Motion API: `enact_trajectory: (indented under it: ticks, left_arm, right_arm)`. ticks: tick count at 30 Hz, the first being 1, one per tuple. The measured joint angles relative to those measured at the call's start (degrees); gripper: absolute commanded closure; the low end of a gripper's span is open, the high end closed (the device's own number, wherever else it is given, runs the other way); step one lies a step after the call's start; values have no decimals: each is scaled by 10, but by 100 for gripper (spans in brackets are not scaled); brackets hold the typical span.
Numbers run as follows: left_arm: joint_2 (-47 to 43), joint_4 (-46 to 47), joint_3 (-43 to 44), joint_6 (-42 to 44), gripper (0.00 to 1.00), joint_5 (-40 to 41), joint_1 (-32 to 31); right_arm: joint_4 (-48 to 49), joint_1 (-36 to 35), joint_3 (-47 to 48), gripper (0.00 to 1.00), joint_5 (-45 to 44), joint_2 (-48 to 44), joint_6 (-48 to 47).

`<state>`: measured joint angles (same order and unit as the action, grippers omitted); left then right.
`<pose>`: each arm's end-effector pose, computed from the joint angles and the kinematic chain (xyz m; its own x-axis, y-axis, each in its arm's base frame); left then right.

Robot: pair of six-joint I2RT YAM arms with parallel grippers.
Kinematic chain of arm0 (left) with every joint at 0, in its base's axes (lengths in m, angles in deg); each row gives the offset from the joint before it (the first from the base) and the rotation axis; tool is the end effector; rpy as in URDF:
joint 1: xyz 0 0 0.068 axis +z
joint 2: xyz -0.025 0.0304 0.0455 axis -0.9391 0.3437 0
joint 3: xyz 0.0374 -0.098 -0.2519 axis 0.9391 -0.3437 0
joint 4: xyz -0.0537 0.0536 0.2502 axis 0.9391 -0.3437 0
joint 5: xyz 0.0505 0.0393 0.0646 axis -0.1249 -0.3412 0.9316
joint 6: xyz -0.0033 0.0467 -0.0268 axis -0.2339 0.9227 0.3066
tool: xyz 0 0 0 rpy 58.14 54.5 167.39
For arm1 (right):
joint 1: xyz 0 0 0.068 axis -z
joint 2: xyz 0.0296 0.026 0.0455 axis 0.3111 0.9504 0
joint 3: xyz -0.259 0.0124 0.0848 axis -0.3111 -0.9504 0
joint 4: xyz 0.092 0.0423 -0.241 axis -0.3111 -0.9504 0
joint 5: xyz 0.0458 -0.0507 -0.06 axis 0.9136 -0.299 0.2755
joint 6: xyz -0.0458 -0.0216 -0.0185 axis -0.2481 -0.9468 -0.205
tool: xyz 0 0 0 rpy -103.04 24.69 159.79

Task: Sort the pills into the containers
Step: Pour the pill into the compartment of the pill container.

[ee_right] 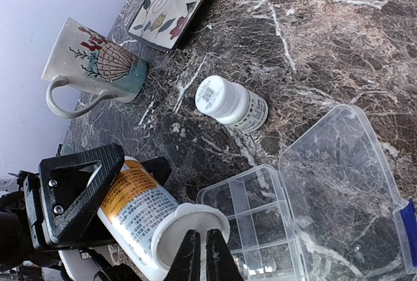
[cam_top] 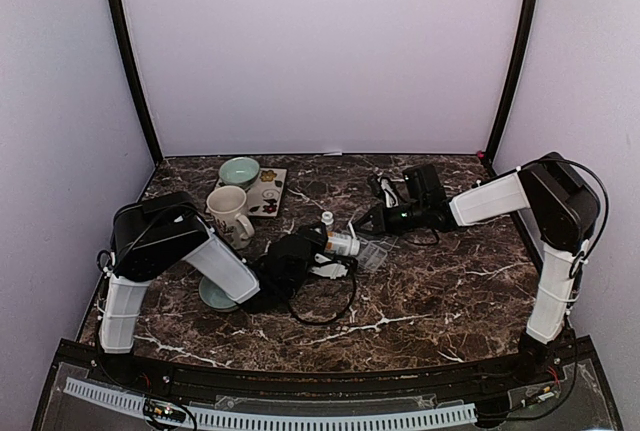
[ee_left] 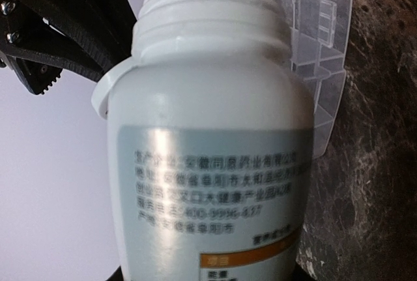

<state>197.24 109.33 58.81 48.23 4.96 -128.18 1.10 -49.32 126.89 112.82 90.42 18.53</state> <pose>0.2360 -0.3405 0.1084 0.3604 0.9269 0.1042 0.0633 -0.1358 0.9887 0.3252 0.2209 0.1520 -0.8287 -0.0612 -0.5564 -0.4932 0.5498 0.6741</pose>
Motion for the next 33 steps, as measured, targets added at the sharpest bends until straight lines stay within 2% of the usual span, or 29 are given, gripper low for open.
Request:
enact_trajectory:
  ticks: [33]
  left_arm:
    - [-26, 2, -4, 10, 100, -5, 3]
  right_arm:
    - [0, 0, -3, 93, 0, -1, 0]
